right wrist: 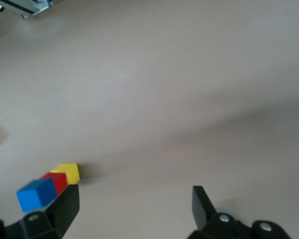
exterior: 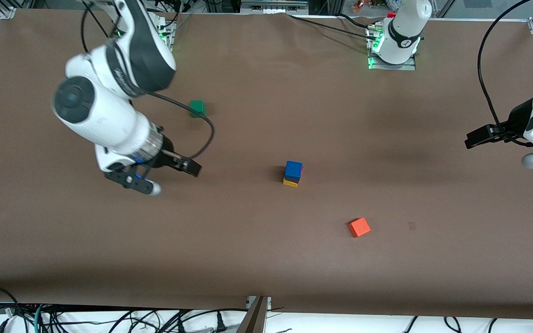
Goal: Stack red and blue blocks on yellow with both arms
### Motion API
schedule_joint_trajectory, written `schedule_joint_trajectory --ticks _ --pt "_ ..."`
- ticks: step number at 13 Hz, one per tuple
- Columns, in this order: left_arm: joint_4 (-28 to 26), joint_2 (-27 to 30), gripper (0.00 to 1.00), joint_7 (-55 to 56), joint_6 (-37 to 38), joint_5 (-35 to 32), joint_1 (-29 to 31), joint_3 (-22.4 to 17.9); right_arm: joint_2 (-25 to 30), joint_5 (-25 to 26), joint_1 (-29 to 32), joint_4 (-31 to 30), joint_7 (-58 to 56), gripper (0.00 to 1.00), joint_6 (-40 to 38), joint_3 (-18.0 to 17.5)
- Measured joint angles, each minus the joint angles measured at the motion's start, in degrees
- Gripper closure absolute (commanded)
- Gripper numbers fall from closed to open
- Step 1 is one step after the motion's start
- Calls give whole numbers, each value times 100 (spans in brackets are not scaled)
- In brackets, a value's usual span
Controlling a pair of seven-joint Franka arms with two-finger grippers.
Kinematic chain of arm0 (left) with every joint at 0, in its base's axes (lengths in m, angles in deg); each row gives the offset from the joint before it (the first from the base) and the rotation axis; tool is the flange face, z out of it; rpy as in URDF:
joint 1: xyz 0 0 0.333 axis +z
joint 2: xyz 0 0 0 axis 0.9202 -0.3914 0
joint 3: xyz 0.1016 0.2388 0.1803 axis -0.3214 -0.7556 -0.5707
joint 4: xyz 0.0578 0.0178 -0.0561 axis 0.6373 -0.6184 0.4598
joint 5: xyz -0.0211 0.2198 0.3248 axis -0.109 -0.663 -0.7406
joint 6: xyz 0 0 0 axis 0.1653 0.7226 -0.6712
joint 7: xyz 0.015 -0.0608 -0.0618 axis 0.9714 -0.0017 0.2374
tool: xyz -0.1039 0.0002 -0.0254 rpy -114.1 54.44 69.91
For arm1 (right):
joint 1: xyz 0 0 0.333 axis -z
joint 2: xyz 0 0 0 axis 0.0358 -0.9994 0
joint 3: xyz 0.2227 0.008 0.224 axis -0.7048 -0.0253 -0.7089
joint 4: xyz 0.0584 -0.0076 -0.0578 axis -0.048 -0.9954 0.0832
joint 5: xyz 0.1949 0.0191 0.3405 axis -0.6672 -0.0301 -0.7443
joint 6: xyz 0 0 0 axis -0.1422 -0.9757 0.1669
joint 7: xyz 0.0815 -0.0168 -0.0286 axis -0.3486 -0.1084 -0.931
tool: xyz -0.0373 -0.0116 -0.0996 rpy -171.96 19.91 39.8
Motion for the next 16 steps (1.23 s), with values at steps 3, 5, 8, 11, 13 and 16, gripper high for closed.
schedule_joint_trajectory --ticks 3,5,8,11,13,16 --pt "0 -1 0 0 -1 0 0 0 917 287 -1 -829 -669 0 -238 283" --pt "0 -1 0 0 -2 0 0 0 1371 497 13 -1164 -1122 0 -478 479" --pt "0 -1 0 0 -3 0 0 0 1883 960 383 -1461 -1889 0 -801 516" --pt "0 -1 0 0 -3 0 0 0 2155 1118 1287 -1688 -2786 0 -834 72" --pt "0 -1 0 0 -3 0 0 0 2198 1276 1871 -1695 -3110 0 -830 -398" --pt "0 -1 0 0 -3 0 0 0 2208 1380 1965 -1653 -3133 0 -814 -597"
